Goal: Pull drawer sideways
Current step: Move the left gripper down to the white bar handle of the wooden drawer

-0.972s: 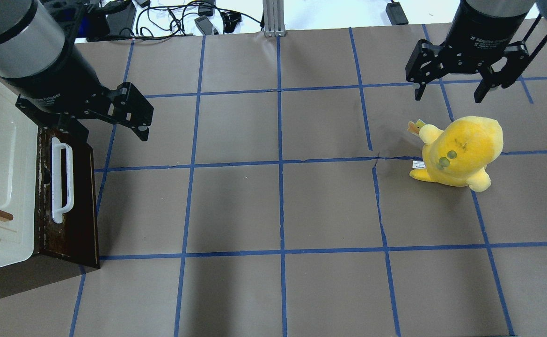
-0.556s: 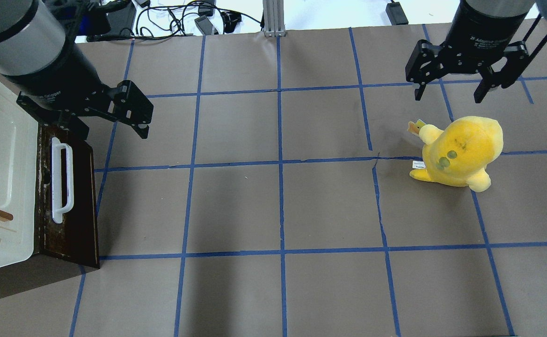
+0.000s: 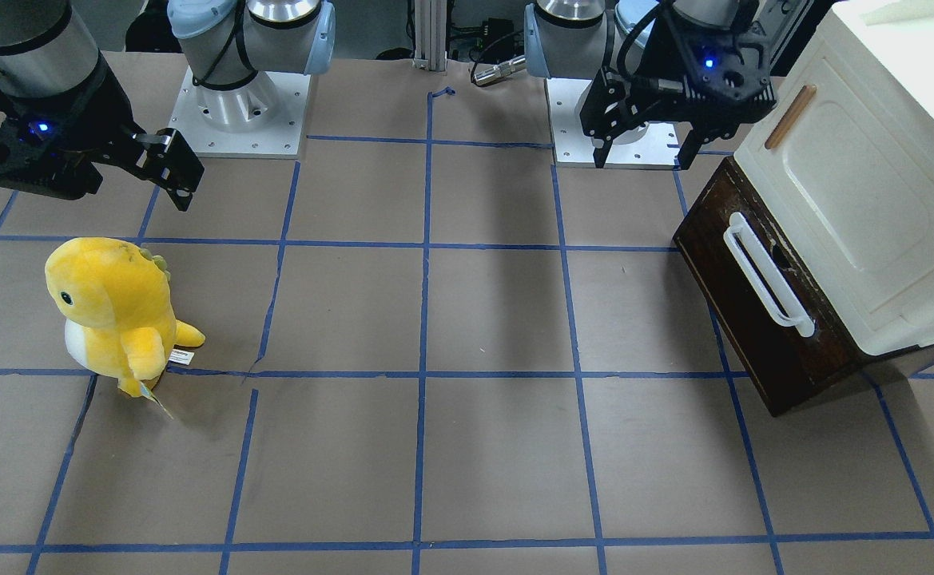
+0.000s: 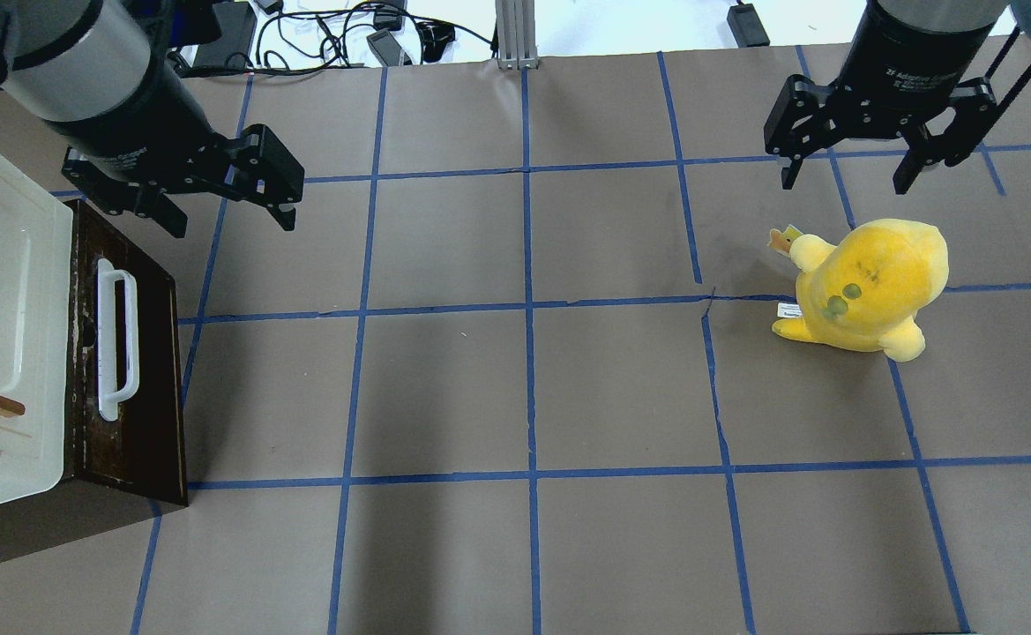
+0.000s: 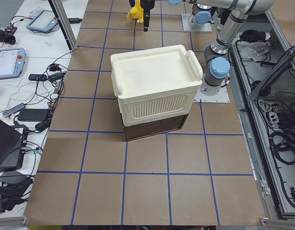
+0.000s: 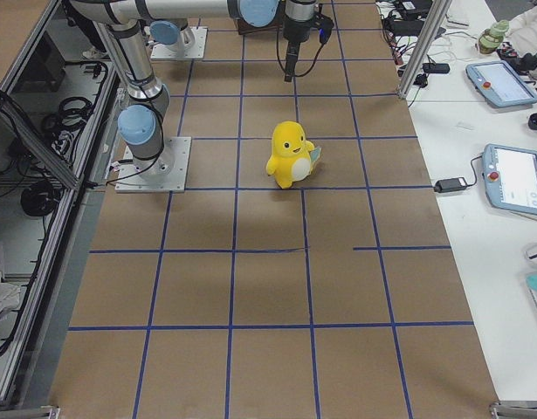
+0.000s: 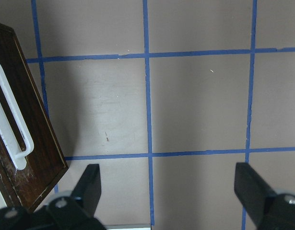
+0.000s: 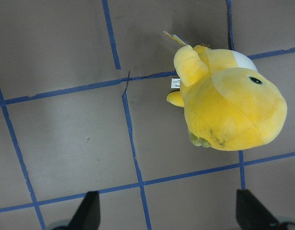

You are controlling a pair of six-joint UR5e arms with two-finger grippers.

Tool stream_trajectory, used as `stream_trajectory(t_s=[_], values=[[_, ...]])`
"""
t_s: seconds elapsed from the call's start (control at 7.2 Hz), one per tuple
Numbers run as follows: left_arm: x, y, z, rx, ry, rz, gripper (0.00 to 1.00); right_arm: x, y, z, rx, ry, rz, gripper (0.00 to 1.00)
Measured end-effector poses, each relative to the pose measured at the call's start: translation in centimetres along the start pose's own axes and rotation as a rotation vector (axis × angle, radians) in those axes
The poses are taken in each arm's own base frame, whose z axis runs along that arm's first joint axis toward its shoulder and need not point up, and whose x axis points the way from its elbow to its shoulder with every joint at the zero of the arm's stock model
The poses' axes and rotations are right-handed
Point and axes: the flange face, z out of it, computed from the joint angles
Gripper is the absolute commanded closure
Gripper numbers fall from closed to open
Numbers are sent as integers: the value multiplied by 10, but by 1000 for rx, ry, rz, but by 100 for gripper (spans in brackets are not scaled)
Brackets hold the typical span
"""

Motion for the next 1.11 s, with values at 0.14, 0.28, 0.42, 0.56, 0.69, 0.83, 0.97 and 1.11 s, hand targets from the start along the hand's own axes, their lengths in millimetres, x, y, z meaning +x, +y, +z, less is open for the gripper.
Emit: stream_trajectory(t_s=[0.14,0.28,0.42,0.56,0.69,0.83,0.97,1.11], values=[[9,-7,22,-39,-28,-19,0,0,0,0,0,0,0,0],[21,-11,48,-78,-78,-25,0,0,0,0,0,0,0,0],[36,-14,79,-115,-123,-6,0,0,0,0,0,0,0,0],[48,-15,112,-148,-158,20,0,0,0,0,1,0,0,0],[57,-16,154,-170,-210,53,0,0,0,0,1,0,0,0],[62,-13,193,-192,-288,91,0,0,0,0,1,0,0,0],[62,-11,221,-214,-385,131,0,0,0,0,1,0,0,0],[61,-13,244,-235,-499,175,0,0,0,0,1,0,0,0]])
